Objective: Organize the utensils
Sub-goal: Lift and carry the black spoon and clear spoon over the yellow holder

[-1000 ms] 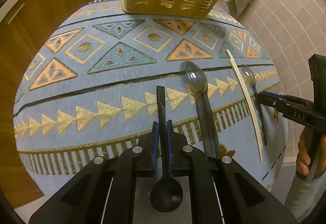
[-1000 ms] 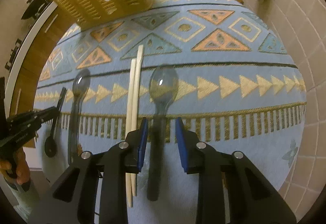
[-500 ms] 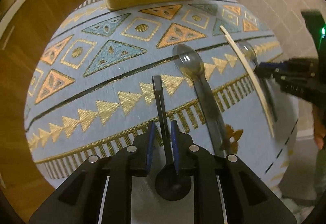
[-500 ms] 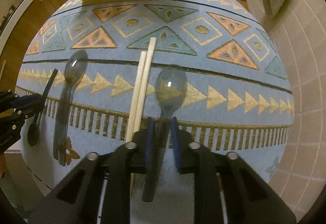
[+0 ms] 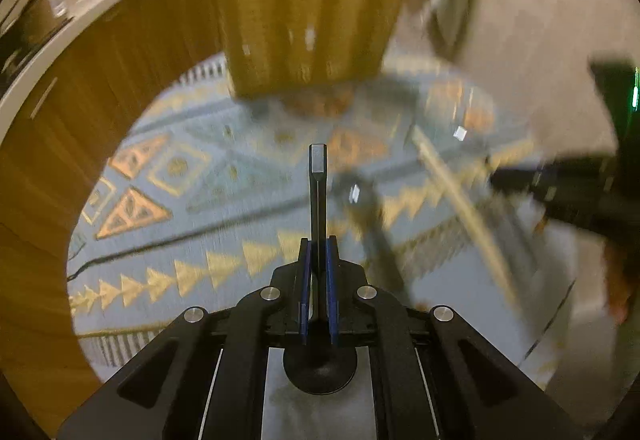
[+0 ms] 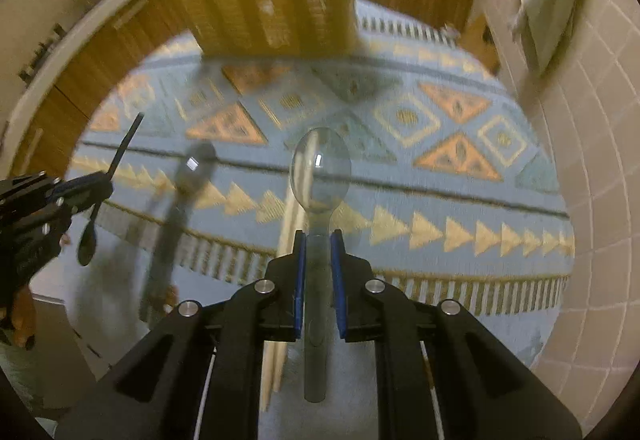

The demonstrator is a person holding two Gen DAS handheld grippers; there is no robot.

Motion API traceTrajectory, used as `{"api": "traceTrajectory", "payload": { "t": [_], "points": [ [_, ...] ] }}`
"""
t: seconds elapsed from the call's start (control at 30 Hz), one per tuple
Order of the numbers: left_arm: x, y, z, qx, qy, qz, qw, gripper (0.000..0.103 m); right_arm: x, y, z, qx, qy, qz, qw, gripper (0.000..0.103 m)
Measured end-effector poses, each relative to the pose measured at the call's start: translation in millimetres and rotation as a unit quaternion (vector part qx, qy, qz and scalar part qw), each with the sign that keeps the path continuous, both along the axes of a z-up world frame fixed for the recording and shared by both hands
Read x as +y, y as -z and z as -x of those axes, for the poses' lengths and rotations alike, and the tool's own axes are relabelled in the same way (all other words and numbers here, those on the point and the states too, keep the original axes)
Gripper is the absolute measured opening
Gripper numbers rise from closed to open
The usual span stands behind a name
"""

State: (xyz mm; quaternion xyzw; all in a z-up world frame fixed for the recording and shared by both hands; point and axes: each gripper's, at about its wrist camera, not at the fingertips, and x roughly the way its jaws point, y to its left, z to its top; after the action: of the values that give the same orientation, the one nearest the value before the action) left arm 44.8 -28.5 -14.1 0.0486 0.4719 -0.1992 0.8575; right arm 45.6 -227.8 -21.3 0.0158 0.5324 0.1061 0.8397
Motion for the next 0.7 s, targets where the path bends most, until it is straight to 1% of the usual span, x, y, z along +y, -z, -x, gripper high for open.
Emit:
{"api": "traceTrajectory", "payload": {
  "t": [0.07, 0.1, 0.2, 0.23, 0.3, 0.43, 0.47, 0.5, 0.57, 0.7],
  "points": [
    [7.8, -18.4, 1.5, -0.036, -0.014, 0.035, 0.9986, 0.005, -8.5, -9.1, 5.1, -0.025, -0.004, -0.016, 1.000, 0.010],
    [8.2, -27.7, 3.5, -0.056, -0.019, 0.050, 0.9970, 0.005, -8.8, -18.3, 5.8, -0.042, -0.006, -0.028, 0.999, 0.010],
    [10.5, -51.5, 0.9, -0.100, -0.028, 0.092, 0.9904, 0.005, -8.4, -41.8, 2.1, -0.088, -0.009, -0.045, 0.995, 0.010],
    [12.2, -61.2, -0.8, -0.116, -0.032, 0.106, 0.9871, 0.005, -6.0, -47.6, -0.6, -0.096, -0.014, -0.044, 0.994, 0.010],
    [13.7, -80.2, -6.5, -0.148, -0.035, 0.131, 0.9797, 0.005, 1.4, -59.8, -8.6, -0.111, -0.017, -0.027, 0.993, 0.010],
    [11.8, -112.6, -26.2, -0.204, -0.030, 0.146, 0.9674, 0.005, 4.3, -89.0, -26.7, -0.145, -0.020, -0.048, 0.988, 0.010],
    [10.9, -120.7, -33.4, -0.223, -0.033, 0.151, 0.9626, 0.005, 3.4, -94.9, -30.6, -0.156, -0.018, -0.050, 0.986, 0.010],
    [6.6, -125.6, -39.5, -0.235, -0.034, 0.156, 0.9589, 0.005, 2.8, -106.0, -38.7, -0.176, -0.015, -0.059, 0.983, 0.010],
    [6.7, -140.5, -55.4, -0.261, -0.038, 0.180, 0.9475, 0.005, -0.8, -120.0, -51.0, -0.202, -0.007, -0.073, 0.977, 0.010],
    [7.2, -160.5, -81.6, -0.295, -0.044, 0.228, 0.9268, 0.005, -13.9, -149.6, -82.1, -0.264, 0.026, -0.113, 0.958, 0.010]
  ]
}}
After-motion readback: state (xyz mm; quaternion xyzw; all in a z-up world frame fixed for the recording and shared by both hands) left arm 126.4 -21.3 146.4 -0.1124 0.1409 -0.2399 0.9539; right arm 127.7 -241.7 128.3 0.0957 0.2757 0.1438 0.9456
